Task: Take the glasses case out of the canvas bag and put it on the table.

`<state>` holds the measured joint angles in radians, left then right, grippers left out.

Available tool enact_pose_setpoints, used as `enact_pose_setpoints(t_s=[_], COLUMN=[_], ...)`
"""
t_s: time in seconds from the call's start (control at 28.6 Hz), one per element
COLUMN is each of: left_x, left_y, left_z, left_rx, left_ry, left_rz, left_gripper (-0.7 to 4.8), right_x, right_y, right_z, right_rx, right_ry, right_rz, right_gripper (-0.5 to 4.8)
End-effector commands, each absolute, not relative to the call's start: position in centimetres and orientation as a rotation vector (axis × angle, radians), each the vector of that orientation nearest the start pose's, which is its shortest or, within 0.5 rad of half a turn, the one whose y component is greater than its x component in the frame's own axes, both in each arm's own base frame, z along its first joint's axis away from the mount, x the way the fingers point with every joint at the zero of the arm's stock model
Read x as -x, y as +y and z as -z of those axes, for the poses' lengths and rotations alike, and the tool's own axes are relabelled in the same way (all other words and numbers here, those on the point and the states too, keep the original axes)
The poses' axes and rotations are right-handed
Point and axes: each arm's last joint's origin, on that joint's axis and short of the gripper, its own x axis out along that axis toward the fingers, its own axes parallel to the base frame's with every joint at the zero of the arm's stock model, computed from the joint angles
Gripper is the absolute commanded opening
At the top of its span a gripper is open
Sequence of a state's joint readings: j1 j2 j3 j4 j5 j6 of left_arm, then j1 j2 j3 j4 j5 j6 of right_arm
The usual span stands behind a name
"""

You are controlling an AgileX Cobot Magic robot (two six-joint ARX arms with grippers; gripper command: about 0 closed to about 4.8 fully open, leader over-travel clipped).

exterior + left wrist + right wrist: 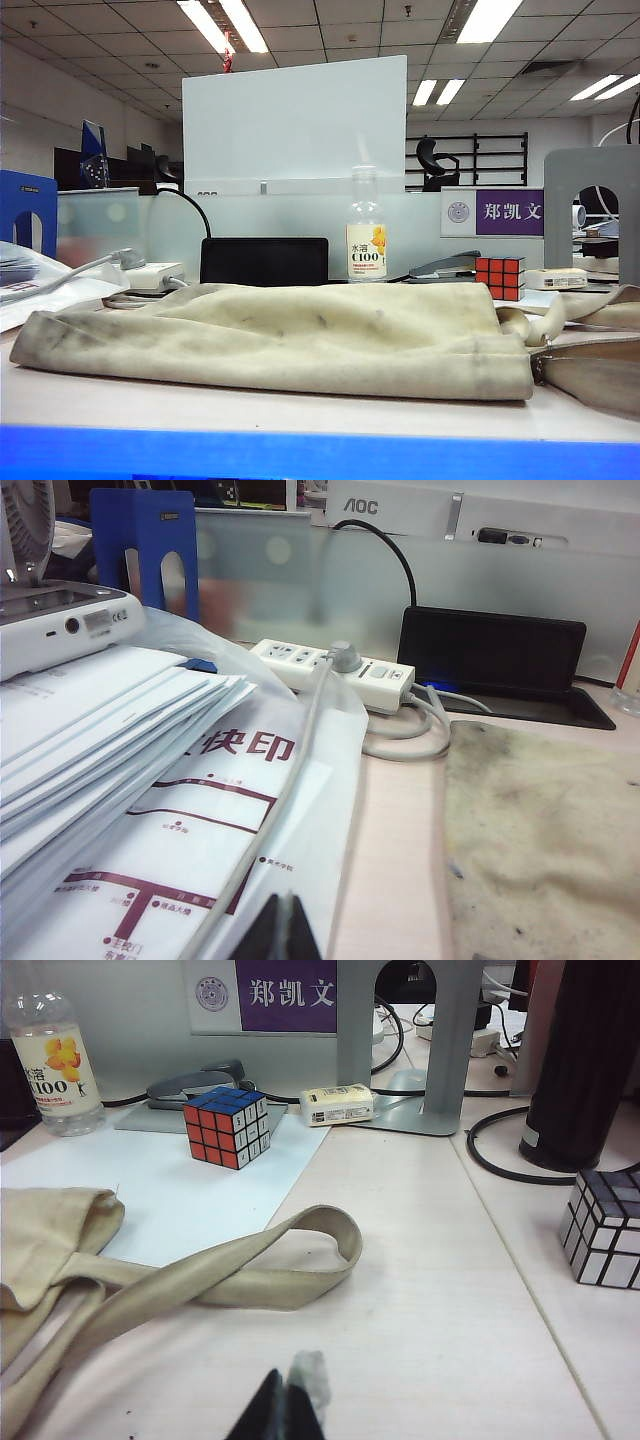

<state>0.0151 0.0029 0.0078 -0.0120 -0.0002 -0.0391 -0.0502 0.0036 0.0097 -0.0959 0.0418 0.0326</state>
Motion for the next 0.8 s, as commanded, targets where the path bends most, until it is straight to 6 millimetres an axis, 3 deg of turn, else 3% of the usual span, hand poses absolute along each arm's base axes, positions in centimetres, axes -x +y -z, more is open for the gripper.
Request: enact_pose_setpoints(t_s=[0.03, 0.17, 0.31, 0.45, 0.52, 0.59, 0.8], left_x=[-9.7, -9.6, -9.8, -11.4, -13.2, -15.9, -25.4], left_y=[-0.2, -0.9, -1.5, -3.1, -4.7, -7.3, -18.3], left_z=[-16.8, -17.8, -19.0, -20.9, -22.3, -23.9, -28.3], left_rx=[0.118, 0.278, 0.286, 0.291, 0.288, 0.279, 0.260], left_ry=[-0.018, -0.067, -0.048, 0.038, 0.106, 0.186, 0.462], left_rz=[0.092, 0.309, 0.329, 0.432, 0.511, 0.625, 1.091], left_gripper=[-0.05, -0.05, -0.02, 0.15, 0.32, 0.32, 0.31], right_x=[-9.6, -9.3, -8.3, -6.8, -6.2, -5.7, -4.5], right_y=[-0.6, -0.4, -0.1, 0.3, 0.4, 0.7, 1.4], right_z=[-16.2, -17.9, -20.3, -22.0, -22.5, -23.0, -25.1], right_rx=[-0.170, -0.305, -0.352, -0.435, -0.497, -0.592, -0.831], right_ry=[0.056, 0.014, 0.037, 0.174, 0.214, 0.255, 0.316], right_rz=[0.097, 0.044, -0.072, -0.132, -0.151, -0.235, -0.457], right_gripper=[-0.01, -0.01, -0.01, -0.01, -0.01, -0.01, -0.01])
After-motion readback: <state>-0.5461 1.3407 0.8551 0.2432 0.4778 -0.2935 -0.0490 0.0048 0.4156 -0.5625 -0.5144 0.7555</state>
